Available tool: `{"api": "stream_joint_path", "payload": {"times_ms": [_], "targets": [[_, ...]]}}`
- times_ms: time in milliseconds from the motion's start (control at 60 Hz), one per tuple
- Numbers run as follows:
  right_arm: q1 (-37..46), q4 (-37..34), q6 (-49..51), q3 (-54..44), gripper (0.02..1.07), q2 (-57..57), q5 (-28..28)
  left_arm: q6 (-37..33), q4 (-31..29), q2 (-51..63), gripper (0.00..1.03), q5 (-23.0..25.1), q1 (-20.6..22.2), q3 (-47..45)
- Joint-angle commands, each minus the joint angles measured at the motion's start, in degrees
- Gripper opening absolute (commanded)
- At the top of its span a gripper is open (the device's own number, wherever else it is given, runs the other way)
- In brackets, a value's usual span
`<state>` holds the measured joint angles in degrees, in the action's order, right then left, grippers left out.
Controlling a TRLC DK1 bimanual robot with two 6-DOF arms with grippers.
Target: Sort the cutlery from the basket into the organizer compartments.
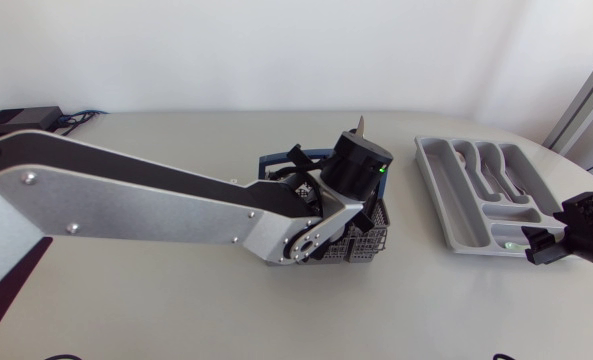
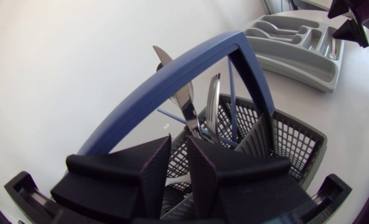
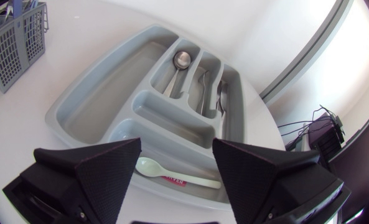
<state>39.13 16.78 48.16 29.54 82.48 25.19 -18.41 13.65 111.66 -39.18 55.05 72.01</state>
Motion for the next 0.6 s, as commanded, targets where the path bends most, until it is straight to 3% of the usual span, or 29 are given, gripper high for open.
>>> {"api": "stream_joint_path", "payload": {"times_ms": [0, 283, 583], "targets": [[-0.6, -0.1, -0.5, -2.0, 0.97, -1.5, -0.5, -0.3, 0.9, 2.2, 0.21, -2.7, 0.4, 3.1], [-1.2, -0.5, -1.1, -3.9, 0.97, -3.9, -0.4, -0.5, 2.1, 2.5, 0.25, -4.2, 1.1, 3.0], [-1.2, -1.7, -1.2, -5.2, 0.97, -6.4, 0.6, -0.8, 8.1, -3.6, 0.31, -2.7, 1.5, -6.2]]}}
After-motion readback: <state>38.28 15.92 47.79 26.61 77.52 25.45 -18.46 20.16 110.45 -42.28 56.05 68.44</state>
